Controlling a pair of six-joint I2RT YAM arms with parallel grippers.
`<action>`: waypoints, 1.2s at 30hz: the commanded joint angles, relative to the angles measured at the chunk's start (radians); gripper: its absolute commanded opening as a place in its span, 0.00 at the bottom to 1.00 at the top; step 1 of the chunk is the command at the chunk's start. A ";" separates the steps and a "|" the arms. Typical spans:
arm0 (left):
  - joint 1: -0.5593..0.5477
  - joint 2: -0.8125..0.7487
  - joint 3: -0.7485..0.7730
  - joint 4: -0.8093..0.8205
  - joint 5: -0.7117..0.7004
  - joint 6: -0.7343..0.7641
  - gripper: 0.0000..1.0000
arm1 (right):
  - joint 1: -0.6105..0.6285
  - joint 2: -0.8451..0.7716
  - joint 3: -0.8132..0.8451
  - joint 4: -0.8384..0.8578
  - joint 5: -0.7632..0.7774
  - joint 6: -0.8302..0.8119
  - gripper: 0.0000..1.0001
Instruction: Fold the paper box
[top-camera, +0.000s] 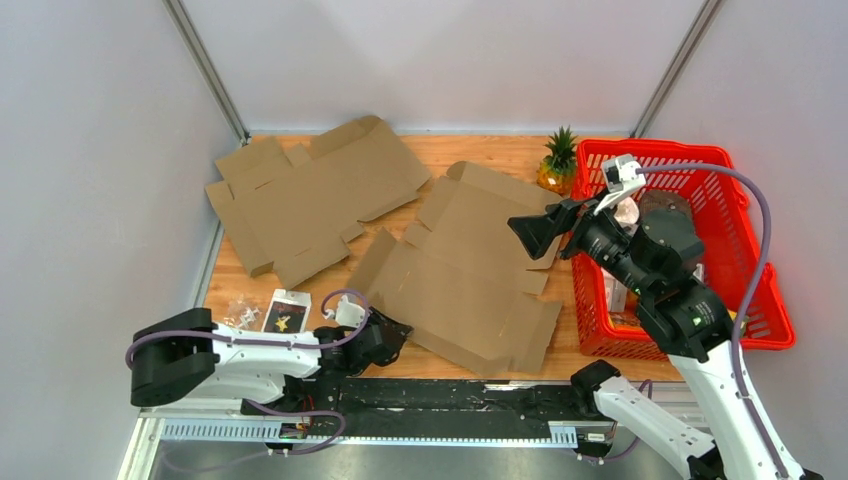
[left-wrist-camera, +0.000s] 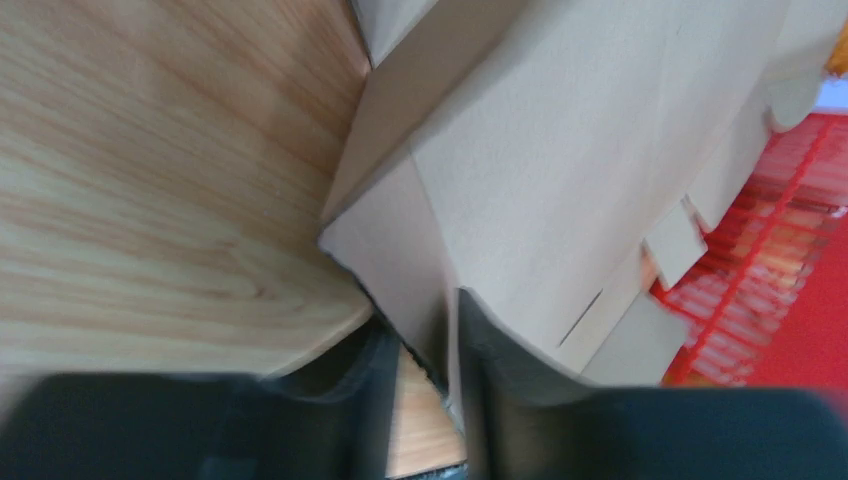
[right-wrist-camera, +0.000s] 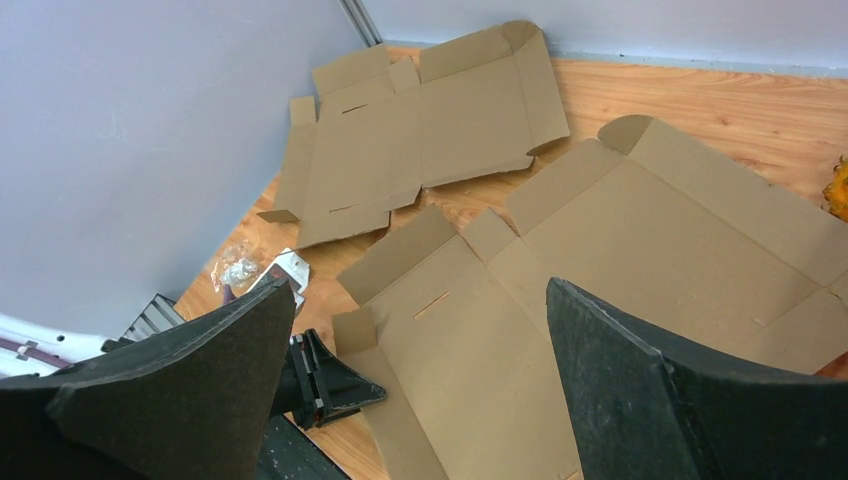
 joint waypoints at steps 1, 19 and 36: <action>-0.004 0.049 -0.034 0.187 -0.011 -0.060 0.18 | 0.004 0.001 -0.019 0.057 -0.002 0.020 1.00; 0.022 -0.879 0.276 -0.785 -0.170 0.959 0.00 | 0.237 0.271 0.046 0.006 -0.079 -0.339 1.00; 0.531 -0.404 0.847 -0.847 0.528 1.775 0.00 | 0.372 0.808 0.589 0.117 -0.206 -0.801 0.99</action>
